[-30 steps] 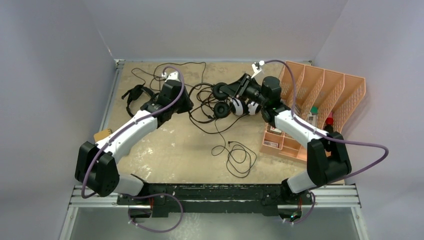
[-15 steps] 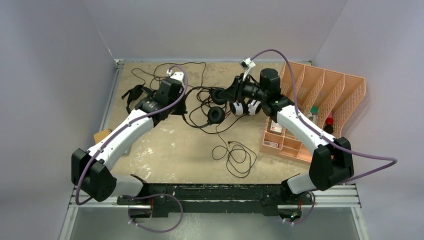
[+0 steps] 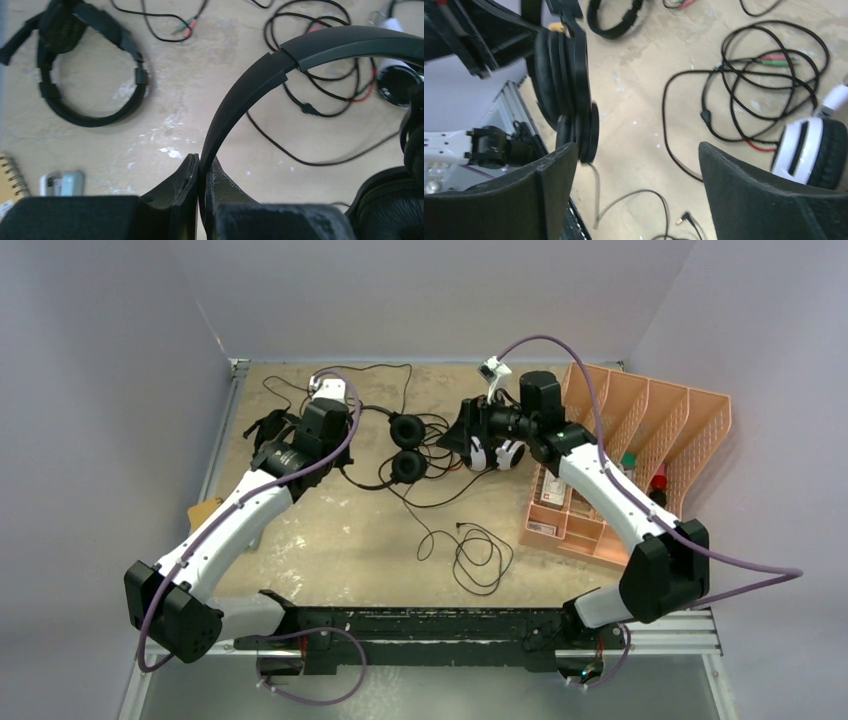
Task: Wrap the headphones
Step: Pick up the headphones from the center of the board, then wrap the headphones cable around the headphones.
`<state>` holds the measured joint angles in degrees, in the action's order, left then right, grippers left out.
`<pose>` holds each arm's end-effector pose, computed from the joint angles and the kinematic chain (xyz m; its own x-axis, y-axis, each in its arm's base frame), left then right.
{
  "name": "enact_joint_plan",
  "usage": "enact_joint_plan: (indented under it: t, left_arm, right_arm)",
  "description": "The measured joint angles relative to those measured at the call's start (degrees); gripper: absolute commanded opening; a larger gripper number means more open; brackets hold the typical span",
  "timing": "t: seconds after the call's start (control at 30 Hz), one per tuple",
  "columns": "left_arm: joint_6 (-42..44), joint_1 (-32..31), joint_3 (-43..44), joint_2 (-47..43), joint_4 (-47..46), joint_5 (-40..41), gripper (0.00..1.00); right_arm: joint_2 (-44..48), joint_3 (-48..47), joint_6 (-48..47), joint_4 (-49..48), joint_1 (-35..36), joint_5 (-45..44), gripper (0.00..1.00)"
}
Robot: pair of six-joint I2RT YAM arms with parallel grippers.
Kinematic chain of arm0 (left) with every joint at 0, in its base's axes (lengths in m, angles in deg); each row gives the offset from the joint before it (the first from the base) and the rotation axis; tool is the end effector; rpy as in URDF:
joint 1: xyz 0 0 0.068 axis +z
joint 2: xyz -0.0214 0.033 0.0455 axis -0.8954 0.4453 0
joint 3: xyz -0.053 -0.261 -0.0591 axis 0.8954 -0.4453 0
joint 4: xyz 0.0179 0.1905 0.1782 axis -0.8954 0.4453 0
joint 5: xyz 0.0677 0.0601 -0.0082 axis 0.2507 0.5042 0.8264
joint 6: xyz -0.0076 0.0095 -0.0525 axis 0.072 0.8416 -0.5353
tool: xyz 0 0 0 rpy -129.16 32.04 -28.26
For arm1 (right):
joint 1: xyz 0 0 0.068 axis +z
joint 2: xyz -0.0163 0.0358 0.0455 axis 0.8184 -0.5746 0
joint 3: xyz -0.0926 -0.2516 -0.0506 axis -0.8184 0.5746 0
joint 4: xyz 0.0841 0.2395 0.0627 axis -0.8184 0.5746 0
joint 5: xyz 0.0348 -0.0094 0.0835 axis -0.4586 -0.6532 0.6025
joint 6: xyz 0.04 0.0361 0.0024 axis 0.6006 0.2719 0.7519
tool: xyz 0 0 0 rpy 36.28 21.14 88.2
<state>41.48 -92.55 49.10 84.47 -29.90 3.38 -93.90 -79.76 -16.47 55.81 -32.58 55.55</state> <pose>0.2403 -0.1182 0.3374 -0.5955 -0.0609 -0.8011 -0.0146 0.9978 -0.0649 0.3044 0.1478 0.3465 -0.4933 0.0446 -0.8687 -0.7169 0.5447 0.4351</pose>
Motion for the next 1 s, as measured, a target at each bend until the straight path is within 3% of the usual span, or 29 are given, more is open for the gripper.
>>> enact_joint_plan:
  t: [0.13, 0.33, 0.53, 0.7, 0.87, 1.0]
  left_arm:
    - [-0.76, 0.11, 0.0, -0.11, 0.55, 5.35, 0.0]
    - [-3.48, 0.2, 0.17, -1.92, 1.31, 8.98, 0.0]
    - [-5.03, 1.05, 6.32, -1.99, 3.89, 9.49, 0.0]
    - [-6.47, 3.65, 14.8, -1.2, 4.92, 8.31, 0.0]
    - [-8.0, 6.14, 19.45, 0.63, 4.83, 5.35, 0.0]
    - [-8.94, 7.3, 21.35, 2.34, 4.9, 1.4, 0.0]
  right_arm:
    - [2.14, 1.05, -1.01, 3.78, -0.39, -3.1, 0.99]
    - [11.13, 11.63, -3.41, -0.74, -0.61, -6.01, 0.99]
    - [10.51, 21.35, -8.24, -11.72, 0.87, -3.43, 0.99]
    - [8.02, 25.81, -9.01, -20.98, 6.25, -0.81, 0.99]
    - [7.52, 28.13, -5.66, -34.25, 12.44, -0.98, 0.99]
    - [7.85, 32.83, -2.19, -44.54, 12.46, -3.56, 0.99]
